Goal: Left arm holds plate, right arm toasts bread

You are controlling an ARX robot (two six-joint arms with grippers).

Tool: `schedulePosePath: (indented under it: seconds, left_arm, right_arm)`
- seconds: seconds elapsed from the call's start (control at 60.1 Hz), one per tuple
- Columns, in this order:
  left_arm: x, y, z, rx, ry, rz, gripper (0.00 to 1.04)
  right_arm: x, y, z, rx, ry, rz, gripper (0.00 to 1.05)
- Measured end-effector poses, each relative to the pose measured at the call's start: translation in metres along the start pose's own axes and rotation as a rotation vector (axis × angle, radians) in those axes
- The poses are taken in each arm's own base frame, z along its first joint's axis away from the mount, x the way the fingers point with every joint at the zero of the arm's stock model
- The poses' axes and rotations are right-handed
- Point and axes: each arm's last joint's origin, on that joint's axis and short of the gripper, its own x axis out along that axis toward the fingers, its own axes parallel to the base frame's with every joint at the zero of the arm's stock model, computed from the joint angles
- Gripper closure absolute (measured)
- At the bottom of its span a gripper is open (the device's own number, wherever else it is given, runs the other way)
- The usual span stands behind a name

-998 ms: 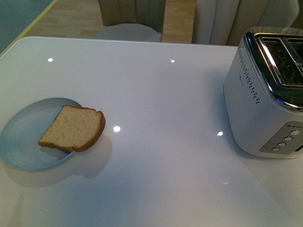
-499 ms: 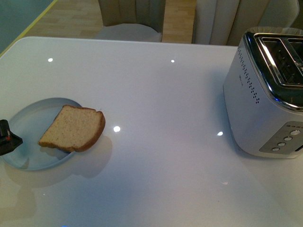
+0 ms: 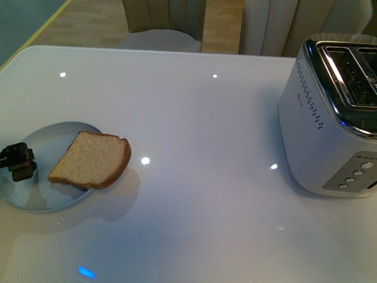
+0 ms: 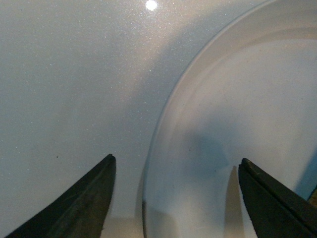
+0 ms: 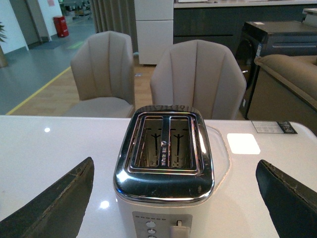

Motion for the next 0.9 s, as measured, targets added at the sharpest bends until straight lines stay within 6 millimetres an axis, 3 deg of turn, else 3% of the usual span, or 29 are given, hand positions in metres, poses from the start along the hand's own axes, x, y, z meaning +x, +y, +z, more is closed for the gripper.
schedulePosePath:
  seconds: [0.283, 0.449, 0.899]
  left_arm:
    - [0.004, -0.002, 0.001, 0.018, 0.0, 0.012, 0.79]
    - [0.004, -0.003, 0.003, -0.019, -0.004, -0.019, 1.0]
    - [-0.011, 0.002, -0.003, -0.222, -0.001, -0.086, 1.02]
  right_arm:
    - [0.0, 0.0, 0.0, 0.0, 0.0, 0.0, 0.09]
    - [0.0, 0.0, 0.0, 0.0, 0.0, 0.0, 0.09]
    - [0.0, 0.0, 0.0, 0.0, 0.0, 0.0, 0.09]
